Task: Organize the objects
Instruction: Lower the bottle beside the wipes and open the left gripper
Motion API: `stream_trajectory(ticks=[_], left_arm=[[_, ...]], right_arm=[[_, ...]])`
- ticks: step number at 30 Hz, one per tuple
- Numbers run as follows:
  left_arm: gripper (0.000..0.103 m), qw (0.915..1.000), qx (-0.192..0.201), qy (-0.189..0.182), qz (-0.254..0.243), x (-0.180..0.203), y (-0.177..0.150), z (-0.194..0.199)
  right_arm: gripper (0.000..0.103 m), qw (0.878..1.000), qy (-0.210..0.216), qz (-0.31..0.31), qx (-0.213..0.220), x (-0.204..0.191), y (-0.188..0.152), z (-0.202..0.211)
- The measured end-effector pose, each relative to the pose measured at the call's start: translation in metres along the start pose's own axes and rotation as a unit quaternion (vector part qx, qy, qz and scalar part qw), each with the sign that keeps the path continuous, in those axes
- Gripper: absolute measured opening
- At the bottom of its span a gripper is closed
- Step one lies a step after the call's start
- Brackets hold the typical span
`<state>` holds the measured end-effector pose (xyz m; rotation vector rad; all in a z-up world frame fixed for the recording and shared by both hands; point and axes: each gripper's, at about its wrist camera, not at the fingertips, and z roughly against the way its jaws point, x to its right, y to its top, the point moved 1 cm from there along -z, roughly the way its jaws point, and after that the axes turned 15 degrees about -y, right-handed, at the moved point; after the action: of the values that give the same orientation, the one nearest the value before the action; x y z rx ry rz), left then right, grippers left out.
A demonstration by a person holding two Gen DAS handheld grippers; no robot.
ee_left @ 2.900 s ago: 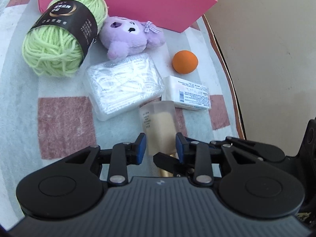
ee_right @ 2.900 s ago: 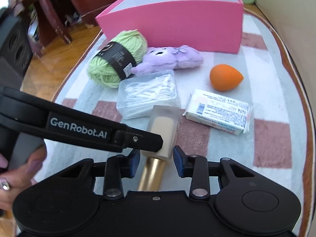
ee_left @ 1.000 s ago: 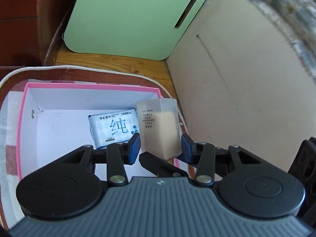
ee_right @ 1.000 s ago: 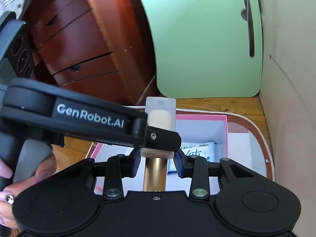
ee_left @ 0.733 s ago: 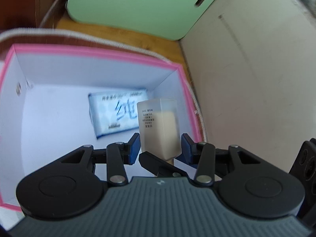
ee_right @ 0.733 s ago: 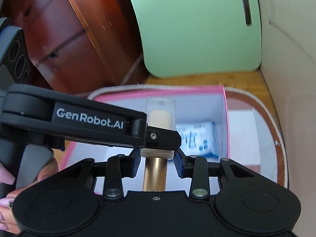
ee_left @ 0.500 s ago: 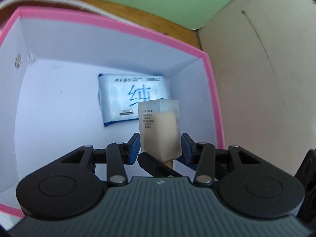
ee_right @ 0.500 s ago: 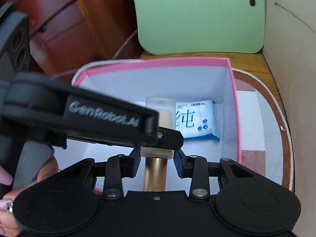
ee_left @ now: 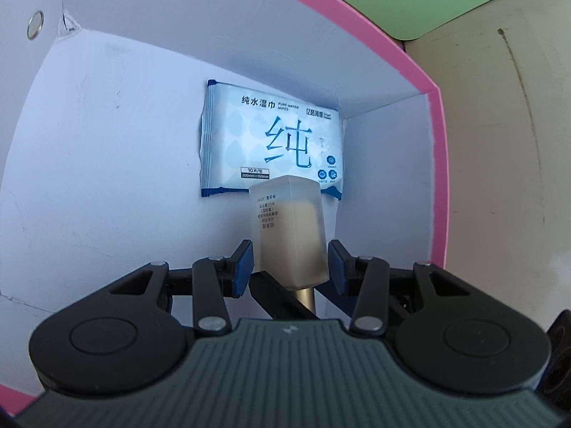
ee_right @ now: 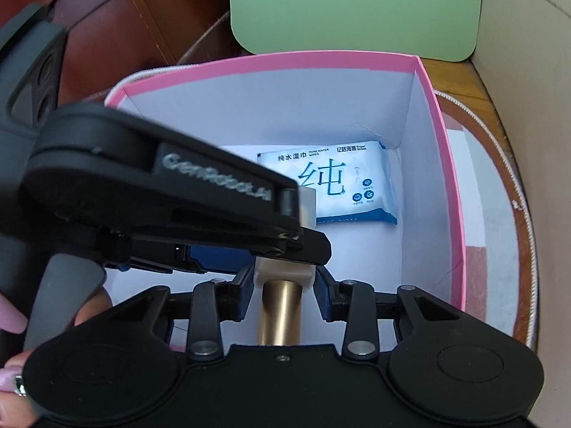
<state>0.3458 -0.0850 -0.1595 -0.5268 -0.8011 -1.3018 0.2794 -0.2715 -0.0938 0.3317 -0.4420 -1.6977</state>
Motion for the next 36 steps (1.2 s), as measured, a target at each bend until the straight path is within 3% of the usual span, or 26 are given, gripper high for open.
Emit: stream_trajectory(ticks=[4, 6, 9, 11, 12, 16, 20, 24, 29, 36], left_arm=[[0.042, 0.9996, 0.014, 0.024, 0.006, 0.0, 0.0, 0.001], [0.041, 0.9985, 0.032, 0.043, -0.01, 0.002, 0.0, 0.006], [0.031, 0.9994, 0.022, 0.024, -0.006, -0.002, 0.0, 0.005], [0.023, 0.9996, 0.011, 0.027, 0.005, -0.005, -0.003, 0.001], [0.021, 0.9996, 0.008, 0.025, 0.007, -0.006, -0.006, -0.002], [0.024, 0.9995, 0.014, 0.027, 0.008, 0.0, -0.012, -0.01], [0.027, 0.9991, 0.017, 0.038, -0.001, 0.011, -0.014, -0.017], [0.026, 0.9999, 0.007, 0.008, 0.003, 0.015, -0.02, -0.025], [0.026, 0.9954, 0.03, 0.042, -0.081, 0.035, -0.028, -0.001], [0.027, 0.9776, 0.017, 0.067, -0.199, 0.08, -0.054, 0.062]], right_arm=[[0.04, 1.0, -0.012, 0.013, -0.001, -0.002, 0.0, -0.006], [0.043, 1.0, -0.023, 0.011, 0.018, -0.002, -0.002, -0.001], [0.043, 0.999, -0.021, 0.017, 0.035, 0.001, -0.003, 0.009], [0.036, 0.999, -0.019, 0.03, 0.041, 0.004, -0.004, 0.012], [0.022, 0.998, -0.023, 0.038, 0.043, 0.006, -0.004, 0.014], [0.004, 0.998, -0.024, 0.033, 0.045, 0.022, -0.006, 0.017], [0.009, 0.998, -0.03, 0.014, 0.054, 0.033, -0.007, 0.027], [0.01, 0.998, -0.025, -0.003, 0.056, 0.043, -0.013, 0.027], [0.017, 0.998, 0.001, -0.044, 0.049, 0.056, -0.02, 0.039], [0.017, 0.998, 0.012, -0.052, 0.036, 0.056, -0.03, 0.075]])
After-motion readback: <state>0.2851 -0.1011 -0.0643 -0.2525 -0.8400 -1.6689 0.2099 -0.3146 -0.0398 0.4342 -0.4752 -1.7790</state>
